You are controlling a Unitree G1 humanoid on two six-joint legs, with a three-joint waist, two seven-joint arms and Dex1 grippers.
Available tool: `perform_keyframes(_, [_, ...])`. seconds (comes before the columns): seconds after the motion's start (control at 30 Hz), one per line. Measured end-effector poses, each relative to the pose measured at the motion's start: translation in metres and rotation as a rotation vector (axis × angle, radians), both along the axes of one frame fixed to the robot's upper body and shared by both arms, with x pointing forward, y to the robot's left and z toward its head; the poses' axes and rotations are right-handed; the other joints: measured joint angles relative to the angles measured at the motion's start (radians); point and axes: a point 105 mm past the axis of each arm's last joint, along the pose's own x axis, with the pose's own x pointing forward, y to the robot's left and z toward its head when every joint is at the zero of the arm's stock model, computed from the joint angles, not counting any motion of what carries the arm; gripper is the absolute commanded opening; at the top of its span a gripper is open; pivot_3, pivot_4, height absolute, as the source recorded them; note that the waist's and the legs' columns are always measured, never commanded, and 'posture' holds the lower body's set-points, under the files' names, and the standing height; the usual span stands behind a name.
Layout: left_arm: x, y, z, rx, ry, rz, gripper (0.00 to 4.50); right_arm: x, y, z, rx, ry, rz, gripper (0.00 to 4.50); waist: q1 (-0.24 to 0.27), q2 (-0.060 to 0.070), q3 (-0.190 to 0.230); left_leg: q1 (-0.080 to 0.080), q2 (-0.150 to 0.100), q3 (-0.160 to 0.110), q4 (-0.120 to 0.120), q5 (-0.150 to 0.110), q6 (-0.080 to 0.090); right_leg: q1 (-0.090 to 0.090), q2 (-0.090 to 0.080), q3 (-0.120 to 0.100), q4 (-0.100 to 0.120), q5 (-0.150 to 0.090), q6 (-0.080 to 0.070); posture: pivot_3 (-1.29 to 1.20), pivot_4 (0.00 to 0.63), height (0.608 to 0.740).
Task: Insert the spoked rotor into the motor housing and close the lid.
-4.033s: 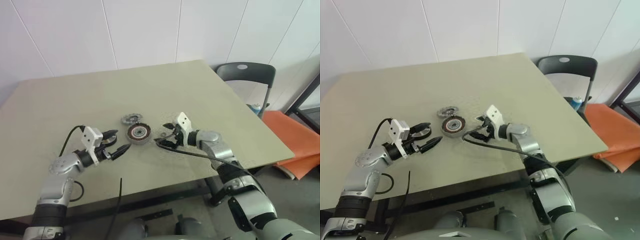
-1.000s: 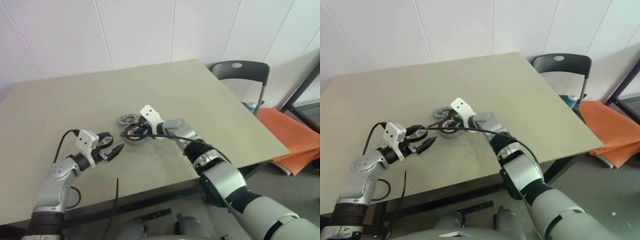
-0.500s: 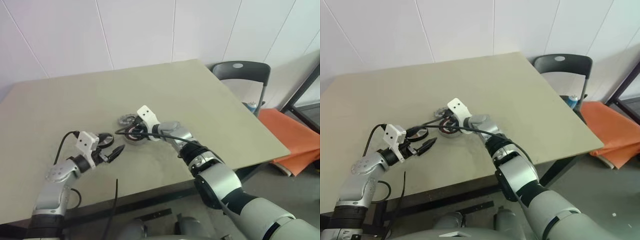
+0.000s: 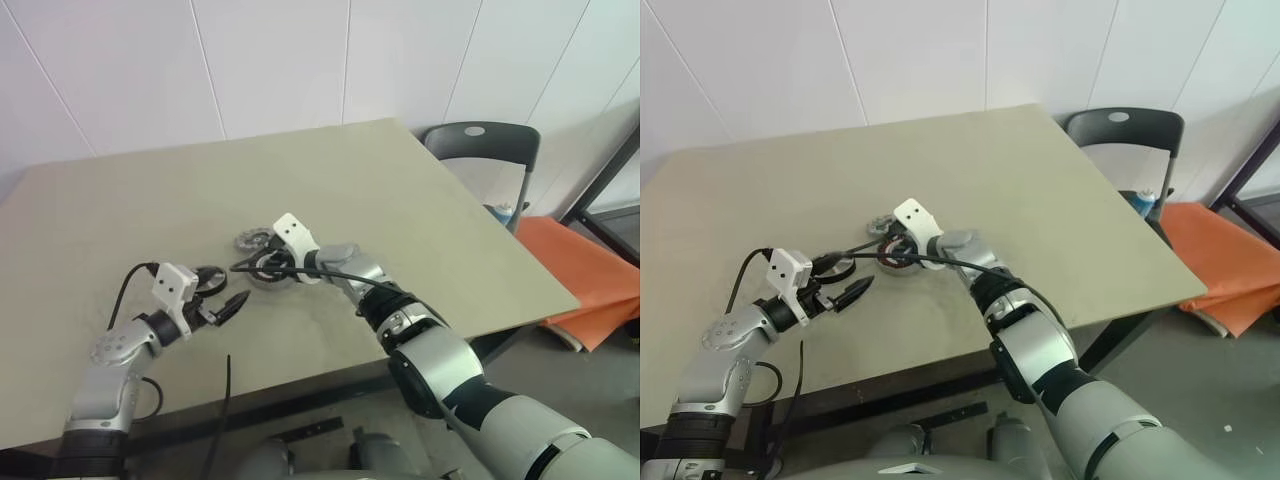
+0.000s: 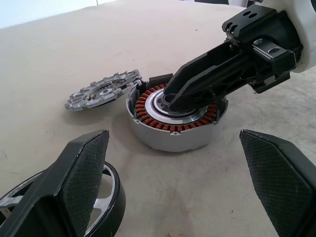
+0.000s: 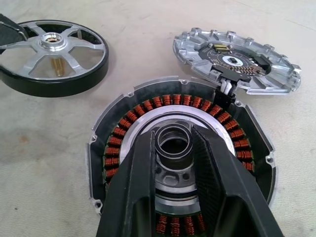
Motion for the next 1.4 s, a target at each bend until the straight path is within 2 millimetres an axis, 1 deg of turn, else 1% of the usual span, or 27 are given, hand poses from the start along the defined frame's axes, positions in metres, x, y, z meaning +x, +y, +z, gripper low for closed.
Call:
perform_keyframes(0.67, [-0.0015, 0.0002, -0.0010, -0.001, 0.004, 0.002, 4.50, 0.0018, -0.0050, -0.0009, -0.034, -0.020, 0.011, 0.70, 0.000, 0.000, 0.000, 0.001, 0.000, 0.000, 0.000, 0.000, 0.000, 0.001, 0.000, 0.000, 0.000, 0.000, 0.000, 0.00, 0.000, 0.740])
perform_keyframes(1.4, [-0.0034, -0.0004, -0.0018, -0.003, 0.006, 0.001, 4.50, 0.0052, -0.0092, 0.0005, -0.013, 0.021, -0.014, 0.70, 0.002, 0.000, 0.000, 0.000, 0.000, 0.000, 0.000, 0.000, 0.000, 0.000, 0.000, 0.000, 0.000, 0.000, 0.000, 0.00, 0.000, 0.740])
